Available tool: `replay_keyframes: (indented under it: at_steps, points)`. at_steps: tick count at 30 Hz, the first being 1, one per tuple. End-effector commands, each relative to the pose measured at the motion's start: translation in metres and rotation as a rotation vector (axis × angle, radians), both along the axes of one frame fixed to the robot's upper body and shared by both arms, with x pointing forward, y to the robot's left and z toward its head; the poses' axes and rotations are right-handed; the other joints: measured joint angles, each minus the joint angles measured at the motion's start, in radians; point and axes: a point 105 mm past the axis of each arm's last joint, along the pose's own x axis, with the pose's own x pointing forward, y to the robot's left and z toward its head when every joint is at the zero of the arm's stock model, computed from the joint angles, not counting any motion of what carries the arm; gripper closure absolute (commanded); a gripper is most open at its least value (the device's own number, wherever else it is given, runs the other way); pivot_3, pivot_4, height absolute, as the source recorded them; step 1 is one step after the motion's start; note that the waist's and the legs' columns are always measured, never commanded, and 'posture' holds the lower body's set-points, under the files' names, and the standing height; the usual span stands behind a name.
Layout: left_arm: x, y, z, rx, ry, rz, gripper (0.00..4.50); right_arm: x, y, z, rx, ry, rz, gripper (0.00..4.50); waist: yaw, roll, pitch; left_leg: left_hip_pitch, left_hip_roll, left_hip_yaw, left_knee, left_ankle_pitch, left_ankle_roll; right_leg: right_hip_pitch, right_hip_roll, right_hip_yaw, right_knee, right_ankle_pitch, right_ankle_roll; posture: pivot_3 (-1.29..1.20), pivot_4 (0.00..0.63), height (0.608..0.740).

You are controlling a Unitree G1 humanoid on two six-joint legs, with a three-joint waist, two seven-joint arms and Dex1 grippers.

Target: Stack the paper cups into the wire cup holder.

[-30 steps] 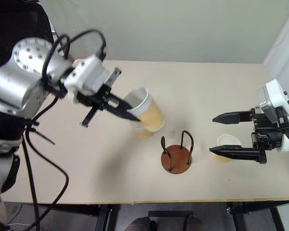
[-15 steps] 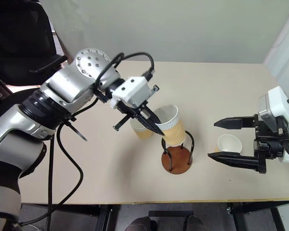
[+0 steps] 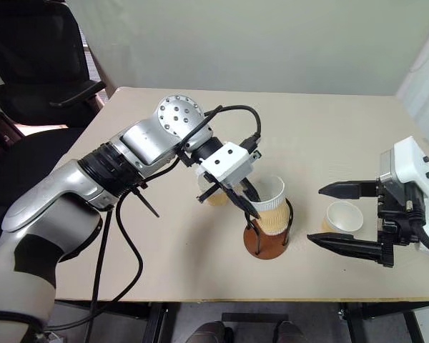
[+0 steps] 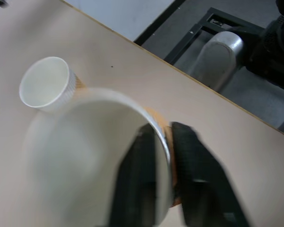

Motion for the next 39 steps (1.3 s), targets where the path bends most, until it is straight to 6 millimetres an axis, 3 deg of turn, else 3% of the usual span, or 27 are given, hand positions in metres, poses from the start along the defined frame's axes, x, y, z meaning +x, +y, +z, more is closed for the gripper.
replay_keyframes:
  at_steps: [1, 6, 12, 18, 27, 30, 39]
  points:
    - [-0.004, -0.002, 0.021, -0.048, -0.043, -0.039, 2.52, 0.003, -0.005, 0.002, -0.05, -0.045, -0.047, 0.0, 0.0, 0.0, 0.0, 0.0, 0.0, 0.0, 0.0, 0.0, 0.0, 0.0, 0.0, 0.0, 0.0, 0.0, 0.0, 0.0, 0.15, 0.74]
    - [-0.01, -0.004, 0.053, -0.199, -0.02, -0.038, 0.75, 0.012, -0.014, -0.01, -0.148, -0.041, -0.119, 0.0, 0.001, 0.0, 0.0, 0.0, 0.0, 0.0, 0.0, 0.0, 0.001, 0.0, 0.0, 0.0, 0.0, 0.0, 0.0, 0.0, 0.15, 0.74]
    - [0.011, 0.024, 0.069, -0.296, 0.002, 0.132, 0.75, 0.026, -0.034, -0.035, -0.318, -0.026, -0.208, 0.0, -0.001, 0.001, -0.001, 0.001, 0.0, 0.0, 0.0, 0.0, 0.001, 0.0, 0.0, 0.0, 0.0, 0.0, 0.001, 0.0, 0.15, 0.74]
    - [0.025, 0.056, 0.055, -0.345, 0.007, 0.31, 0.75, 0.044, -0.049, -0.054, -0.489, -0.063, -0.195, 0.0, -0.003, 0.002, -0.001, 0.001, 0.0, 0.0, 0.001, 0.0, 0.001, 0.0, 0.0, 0.001, 0.002, 0.0, 0.001, 0.0, 0.15, 0.74]
    - [0.027, 0.078, 0.038, -0.385, 0.024, 0.485, 0.75, 0.061, -0.052, -0.079, -0.581, -0.068, -0.12, 0.0, 0.001, 0.002, -0.001, 0.001, 0.0, 0.0, 0.002, 0.0, 0.002, 0.0, 0.0, 0.001, 0.001, 0.0, 0.002, 0.0, 0.15, 0.74]
    - [0.027, 0.083, 0.036, -0.387, 0.024, 0.517, 0.71, 0.064, -0.054, -0.09, -0.603, -0.046, -0.101, 0.55, -0.001, 0.002, -0.001, 0.001, -0.001, 0.0, 0.002, 0.001, 0.002, 0.001, 0.0, 0.001, 0.001, 0.0, 0.002, 0.0, 0.15, 0.74]
    - [0.027, 0.091, 0.032, -0.385, 0.03, 0.563, 0.71, 0.066, -0.056, -0.101, -0.635, -0.033, -0.085, 3.73, -0.003, 0.002, -0.001, 0.002, 0.0, 0.0, 0.002, 0.001, 0.002, 0.001, -0.001, 0.001, 0.002, 0.001, 0.001, 0.0, 0.15, 0.74]
